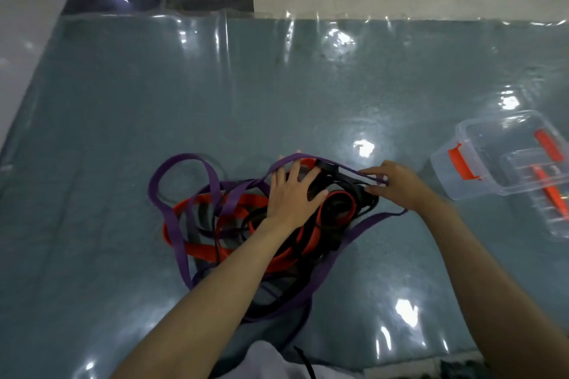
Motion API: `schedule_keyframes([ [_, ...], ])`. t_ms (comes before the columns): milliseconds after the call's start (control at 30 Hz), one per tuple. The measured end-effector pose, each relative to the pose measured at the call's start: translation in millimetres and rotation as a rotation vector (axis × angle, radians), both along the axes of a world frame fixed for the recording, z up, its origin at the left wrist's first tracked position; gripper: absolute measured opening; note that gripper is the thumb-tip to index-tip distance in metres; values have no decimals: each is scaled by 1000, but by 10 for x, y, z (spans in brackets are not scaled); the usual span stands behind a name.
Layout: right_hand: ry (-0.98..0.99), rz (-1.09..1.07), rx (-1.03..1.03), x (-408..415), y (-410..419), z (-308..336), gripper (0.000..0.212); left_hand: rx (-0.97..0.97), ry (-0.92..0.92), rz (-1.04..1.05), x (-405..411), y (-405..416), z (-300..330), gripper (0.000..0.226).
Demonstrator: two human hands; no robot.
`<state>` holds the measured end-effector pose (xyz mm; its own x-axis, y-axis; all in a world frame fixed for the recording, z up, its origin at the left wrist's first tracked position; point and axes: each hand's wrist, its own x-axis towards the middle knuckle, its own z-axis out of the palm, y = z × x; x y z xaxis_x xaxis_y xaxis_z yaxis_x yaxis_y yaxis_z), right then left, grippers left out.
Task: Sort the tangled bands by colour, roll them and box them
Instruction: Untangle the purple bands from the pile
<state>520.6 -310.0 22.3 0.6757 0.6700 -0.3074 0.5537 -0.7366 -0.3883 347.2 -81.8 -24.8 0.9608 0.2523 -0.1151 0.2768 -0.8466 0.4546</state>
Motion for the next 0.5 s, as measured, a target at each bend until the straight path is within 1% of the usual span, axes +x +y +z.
schedule_keyframes([
  [33, 22, -2, -56, -5, -47, 44, 31, -18, -23, 9, 15, -25, 18, 62],
  [67, 59, -24, -106, -23, -91, 102, 24, -31, -42, 14, 27, -49, 38, 59],
  [100, 127, -61, -130, -54, -135, 169, 19, -40, -58, 18, 28, -67, 66, 56],
  [133, 220, -108, -117, -103, -166, 242, 20, -52, -77, 24, 16, -80, 96, 52],
  [167, 320, -164, -73, -165, -187, 313, 20, -69, -105, 34, -5, -82, 129, 49],
  [267, 562, -324, 168, -391, -201, 534, 12, -155, -207, 63, -119, -2, 213, 34],
  [300, 617, -347, 241, -464, -186, 604, 15, -191, -225, 60, -172, 46, 235, 31],
  [367, 702, -346, 377, -609, -121, 715, 29, -235, -262, 53, -307, 161, 264, 29],
  [433, 787, -355, 486, -745, -31, 783, 38, -257, -274, 60, -469, 284, 278, 34],
  [500, 870, -359, 570, -878, 58, 830, 44, -316, -235, 81, -642, 395, 299, 42],
])
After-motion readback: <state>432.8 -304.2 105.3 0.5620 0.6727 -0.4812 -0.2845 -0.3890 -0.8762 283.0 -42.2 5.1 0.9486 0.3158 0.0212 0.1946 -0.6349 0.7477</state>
